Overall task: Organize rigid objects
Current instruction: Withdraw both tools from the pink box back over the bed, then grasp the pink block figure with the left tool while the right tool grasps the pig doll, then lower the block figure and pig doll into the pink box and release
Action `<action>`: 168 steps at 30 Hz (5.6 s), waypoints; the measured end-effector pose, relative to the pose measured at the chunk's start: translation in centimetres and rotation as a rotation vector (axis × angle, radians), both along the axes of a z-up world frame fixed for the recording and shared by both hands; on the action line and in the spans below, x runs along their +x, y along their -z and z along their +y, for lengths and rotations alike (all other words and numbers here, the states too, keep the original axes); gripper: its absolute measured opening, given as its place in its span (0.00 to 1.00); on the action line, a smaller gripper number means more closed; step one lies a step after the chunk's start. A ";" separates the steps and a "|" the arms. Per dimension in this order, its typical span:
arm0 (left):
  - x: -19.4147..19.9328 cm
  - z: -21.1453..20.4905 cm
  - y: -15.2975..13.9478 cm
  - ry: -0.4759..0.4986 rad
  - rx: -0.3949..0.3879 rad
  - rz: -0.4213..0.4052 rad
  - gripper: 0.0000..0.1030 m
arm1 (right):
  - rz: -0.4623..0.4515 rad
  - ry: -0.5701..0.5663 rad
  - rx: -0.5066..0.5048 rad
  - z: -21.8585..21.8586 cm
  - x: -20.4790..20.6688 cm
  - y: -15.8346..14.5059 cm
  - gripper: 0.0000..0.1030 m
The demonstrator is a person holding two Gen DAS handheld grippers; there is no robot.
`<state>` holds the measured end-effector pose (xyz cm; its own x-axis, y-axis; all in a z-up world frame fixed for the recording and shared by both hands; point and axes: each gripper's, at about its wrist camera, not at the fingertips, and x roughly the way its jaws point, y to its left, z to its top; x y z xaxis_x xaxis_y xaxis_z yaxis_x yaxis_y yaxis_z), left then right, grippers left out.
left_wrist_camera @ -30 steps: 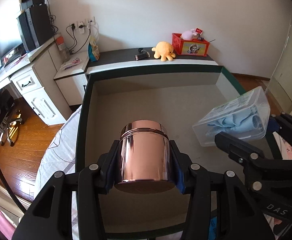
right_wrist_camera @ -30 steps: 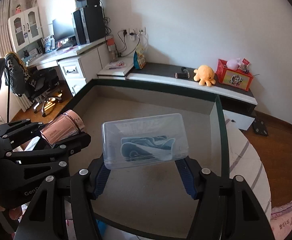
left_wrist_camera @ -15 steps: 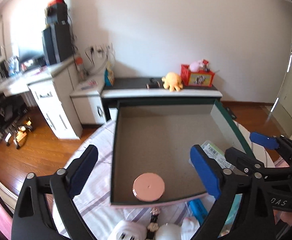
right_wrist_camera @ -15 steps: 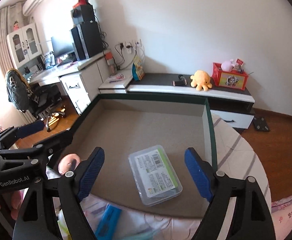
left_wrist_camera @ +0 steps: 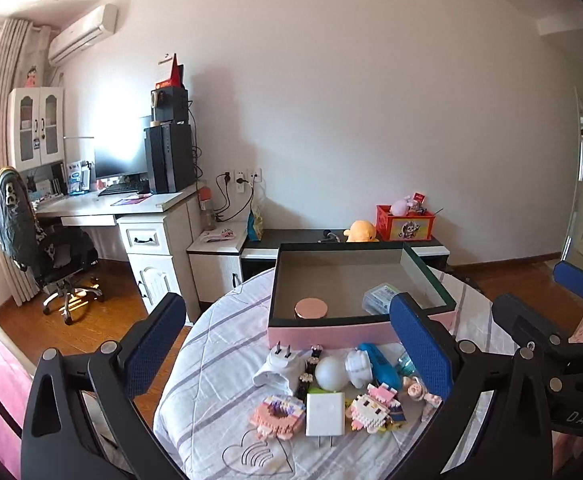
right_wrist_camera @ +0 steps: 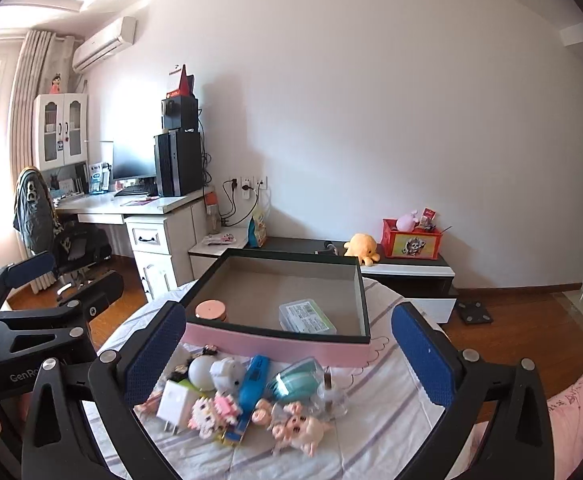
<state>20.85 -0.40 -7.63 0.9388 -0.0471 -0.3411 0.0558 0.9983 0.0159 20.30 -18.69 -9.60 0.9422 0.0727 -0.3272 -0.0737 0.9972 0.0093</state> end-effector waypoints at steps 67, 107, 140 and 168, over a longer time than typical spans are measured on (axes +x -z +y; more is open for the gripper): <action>5.1 0.5 14.6 0.059 0.025 0.394 0.77 | 0.303 0.119 0.026 -4.9 2.3 11.1 1.00; 5.6 2.4 15.0 0.096 -0.012 0.389 0.51 | 0.498 -0.059 0.100 -3.3 9.5 14.9 0.73; -1.0 -3.2 4.2 0.097 0.038 0.051 0.51 | 0.062 -0.039 0.071 -1.9 -0.7 3.6 0.73; 24.8 -6.1 4.7 0.145 0.149 0.284 0.51 | 0.209 -0.091 -0.054 -3.0 20.7 2.4 0.73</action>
